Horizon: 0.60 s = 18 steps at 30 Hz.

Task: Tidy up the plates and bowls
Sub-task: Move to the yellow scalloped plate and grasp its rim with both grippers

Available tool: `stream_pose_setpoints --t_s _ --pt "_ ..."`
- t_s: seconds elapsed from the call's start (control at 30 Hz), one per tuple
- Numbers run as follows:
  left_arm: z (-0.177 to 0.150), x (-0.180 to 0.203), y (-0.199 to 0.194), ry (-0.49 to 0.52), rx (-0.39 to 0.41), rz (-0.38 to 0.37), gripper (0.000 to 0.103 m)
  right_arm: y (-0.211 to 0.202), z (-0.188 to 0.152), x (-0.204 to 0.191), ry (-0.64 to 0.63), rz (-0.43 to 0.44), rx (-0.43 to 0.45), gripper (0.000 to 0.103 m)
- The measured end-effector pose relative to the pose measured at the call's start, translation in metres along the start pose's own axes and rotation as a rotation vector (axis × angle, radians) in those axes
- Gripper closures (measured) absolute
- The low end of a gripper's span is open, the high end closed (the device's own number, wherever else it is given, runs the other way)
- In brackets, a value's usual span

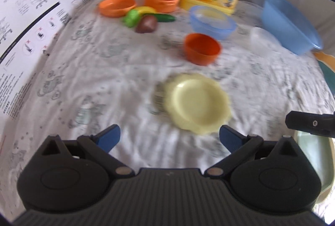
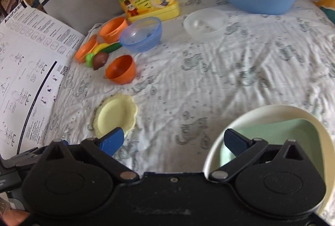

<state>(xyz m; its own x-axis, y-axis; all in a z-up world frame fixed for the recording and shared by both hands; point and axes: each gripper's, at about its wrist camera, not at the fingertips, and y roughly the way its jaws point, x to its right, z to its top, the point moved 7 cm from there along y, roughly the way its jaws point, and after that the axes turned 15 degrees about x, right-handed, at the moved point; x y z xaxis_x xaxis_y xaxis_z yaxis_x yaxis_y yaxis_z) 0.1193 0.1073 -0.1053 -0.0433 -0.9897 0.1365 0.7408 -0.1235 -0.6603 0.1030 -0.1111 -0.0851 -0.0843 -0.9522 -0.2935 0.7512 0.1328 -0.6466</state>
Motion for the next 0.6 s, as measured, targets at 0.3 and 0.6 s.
stream_pose_setpoints --t_s 0.3,0.6 --pt "0.011 -0.014 0.026 -0.022 0.003 -0.041 0.012 0.054 0.000 -0.031 0.060 0.036 -0.099 0.022" --pt "0.013 0.009 0.039 0.021 -0.006 -0.146 0.059 0.075 -0.006 -0.049 0.046 0.089 -0.111 0.069"
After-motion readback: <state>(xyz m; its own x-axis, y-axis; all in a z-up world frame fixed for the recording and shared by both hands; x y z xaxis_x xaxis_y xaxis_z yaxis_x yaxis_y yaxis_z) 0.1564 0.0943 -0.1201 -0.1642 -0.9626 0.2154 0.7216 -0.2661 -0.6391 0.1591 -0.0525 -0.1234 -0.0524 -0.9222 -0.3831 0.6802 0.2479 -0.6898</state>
